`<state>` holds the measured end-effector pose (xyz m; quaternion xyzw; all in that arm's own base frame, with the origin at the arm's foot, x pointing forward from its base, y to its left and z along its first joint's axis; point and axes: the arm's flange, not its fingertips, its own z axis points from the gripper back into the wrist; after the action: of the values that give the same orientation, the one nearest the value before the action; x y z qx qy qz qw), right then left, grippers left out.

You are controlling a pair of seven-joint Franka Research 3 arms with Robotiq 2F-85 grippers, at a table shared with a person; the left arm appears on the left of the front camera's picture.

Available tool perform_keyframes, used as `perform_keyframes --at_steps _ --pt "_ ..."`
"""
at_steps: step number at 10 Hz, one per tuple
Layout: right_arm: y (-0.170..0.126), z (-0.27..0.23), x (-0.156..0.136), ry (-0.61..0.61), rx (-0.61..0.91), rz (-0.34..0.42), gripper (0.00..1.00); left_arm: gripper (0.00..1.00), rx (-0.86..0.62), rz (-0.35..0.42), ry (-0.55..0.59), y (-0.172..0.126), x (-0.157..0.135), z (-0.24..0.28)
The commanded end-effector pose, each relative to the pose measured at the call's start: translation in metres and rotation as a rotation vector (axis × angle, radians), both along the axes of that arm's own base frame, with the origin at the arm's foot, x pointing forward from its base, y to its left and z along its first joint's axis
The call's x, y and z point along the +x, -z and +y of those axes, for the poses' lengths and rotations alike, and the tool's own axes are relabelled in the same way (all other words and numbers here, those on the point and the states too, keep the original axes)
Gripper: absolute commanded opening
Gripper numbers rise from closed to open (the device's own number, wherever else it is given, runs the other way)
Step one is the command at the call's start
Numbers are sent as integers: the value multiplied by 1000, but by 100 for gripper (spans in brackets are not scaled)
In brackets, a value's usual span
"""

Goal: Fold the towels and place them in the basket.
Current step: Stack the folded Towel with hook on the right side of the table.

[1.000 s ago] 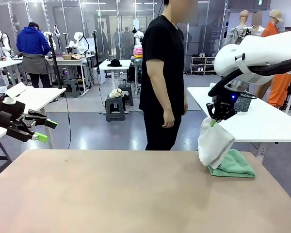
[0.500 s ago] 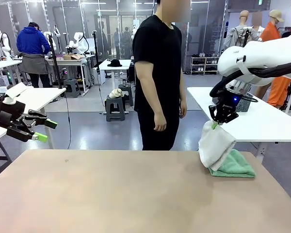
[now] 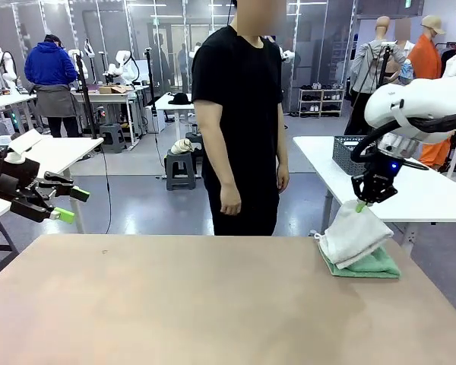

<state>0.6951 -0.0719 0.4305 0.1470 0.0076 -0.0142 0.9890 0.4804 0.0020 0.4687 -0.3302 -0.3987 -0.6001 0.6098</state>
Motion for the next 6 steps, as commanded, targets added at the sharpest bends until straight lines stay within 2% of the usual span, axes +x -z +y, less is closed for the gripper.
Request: perform_keyframes --at_steps 1,2,3,6 --pt "10 -13 14 -50 57 -7 5 100 -6 3 1 -2 0 0" --pt "25 -24 21 -82 92 -16 5 100 -6 3 1 -2 0 0" --pt "39 -31 27 -75 125 6 5 100 -6 3 1 -2 0 0" --pt "57 -44 24 -54 91 42 5 100 -6 3 1 -2 0 0"
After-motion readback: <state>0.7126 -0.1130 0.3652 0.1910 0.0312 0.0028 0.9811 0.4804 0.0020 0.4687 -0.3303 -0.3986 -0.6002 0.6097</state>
